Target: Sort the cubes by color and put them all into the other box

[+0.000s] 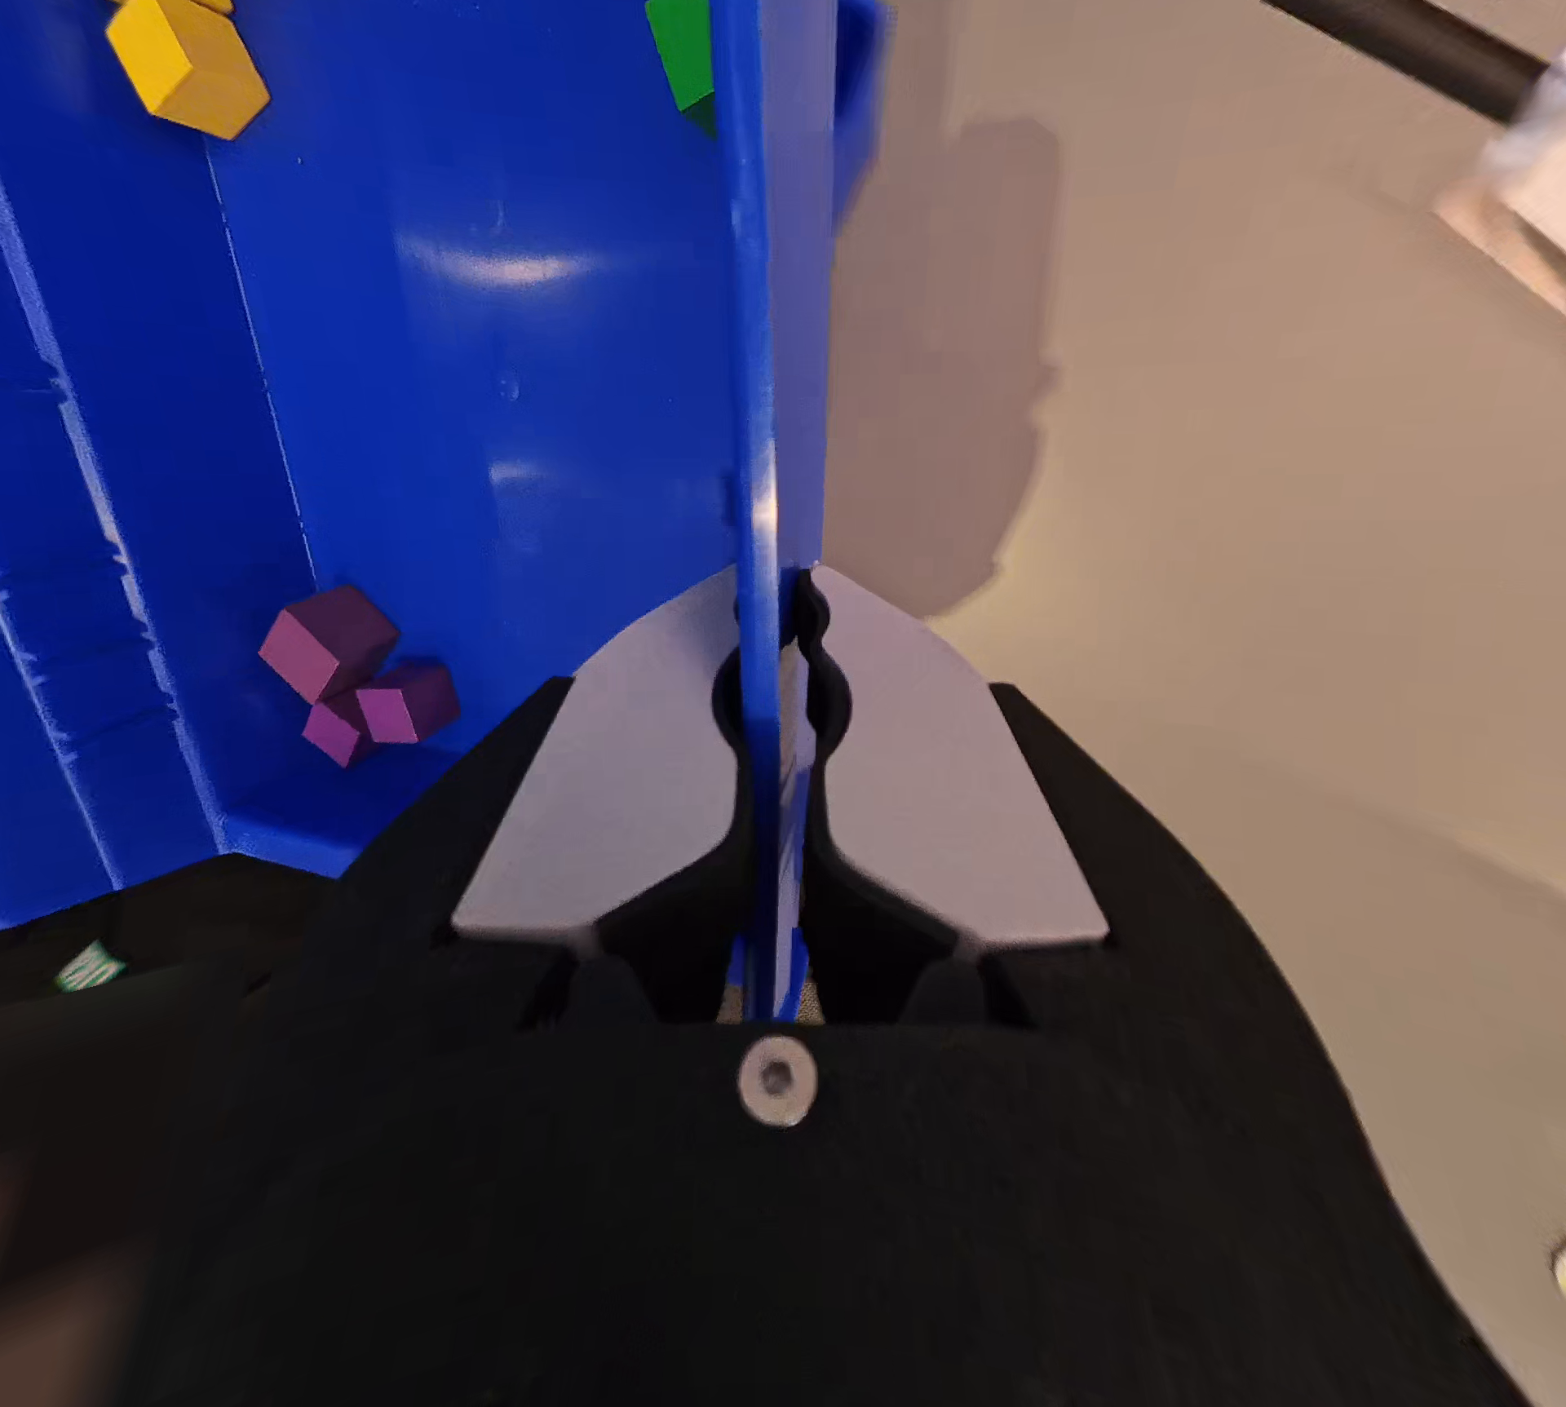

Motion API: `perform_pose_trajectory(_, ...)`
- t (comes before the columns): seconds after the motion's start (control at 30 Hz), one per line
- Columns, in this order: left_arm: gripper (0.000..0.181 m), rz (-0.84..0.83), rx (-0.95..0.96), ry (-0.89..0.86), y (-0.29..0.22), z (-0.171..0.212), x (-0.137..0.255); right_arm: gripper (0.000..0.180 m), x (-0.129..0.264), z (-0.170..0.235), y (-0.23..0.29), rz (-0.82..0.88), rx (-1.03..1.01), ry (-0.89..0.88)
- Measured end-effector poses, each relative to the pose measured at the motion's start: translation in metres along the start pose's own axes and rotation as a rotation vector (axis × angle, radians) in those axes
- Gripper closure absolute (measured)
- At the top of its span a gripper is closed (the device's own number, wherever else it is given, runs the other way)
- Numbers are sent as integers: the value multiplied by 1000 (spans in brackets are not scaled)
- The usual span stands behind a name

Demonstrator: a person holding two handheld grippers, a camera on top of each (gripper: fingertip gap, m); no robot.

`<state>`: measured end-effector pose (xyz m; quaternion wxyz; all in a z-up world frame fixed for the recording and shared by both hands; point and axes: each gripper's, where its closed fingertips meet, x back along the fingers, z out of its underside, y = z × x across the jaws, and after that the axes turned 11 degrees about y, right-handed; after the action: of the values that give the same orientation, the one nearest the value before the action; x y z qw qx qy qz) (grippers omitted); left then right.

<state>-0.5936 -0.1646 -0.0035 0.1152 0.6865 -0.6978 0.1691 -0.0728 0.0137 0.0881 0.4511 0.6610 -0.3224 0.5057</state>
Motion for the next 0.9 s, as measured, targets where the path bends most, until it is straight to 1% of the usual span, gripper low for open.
perform_pose_trajectory(0.13,131,8,17,22,7,7,-4,173,-37,-58,94,-70,154,45)
perform_pose_trajectory(0.3,129,8,21,58,13,12,-8,173,-101,-122,209,-184,313,88)
perform_pose_trajectory(0.37,126,-23,8,74,21,11,-9,173,-128,-143,249,-222,352,99)
perform_pose_trajectory(0.47,119,-91,19,81,43,9,-7,173,-164,-169,292,-231,383,103)
perform_pose_trajectory(0.53,113,-116,83,53,59,8,-5,172,-188,-183,311,-214,389,104)
perform_pose_trajectory(0.63,110,-70,181,25,69,10,-3,173,-226,-198,326,-167,396,90)
perform_pose_trajectory(0.77,111,-42,213,-15,69,7,1,172,-269,-205,324,-104,364,114)
perform_pose_trajectory(0.9,112,-57,244,-1,64,12,-6,171,-294,-206,318,-76,316,138)
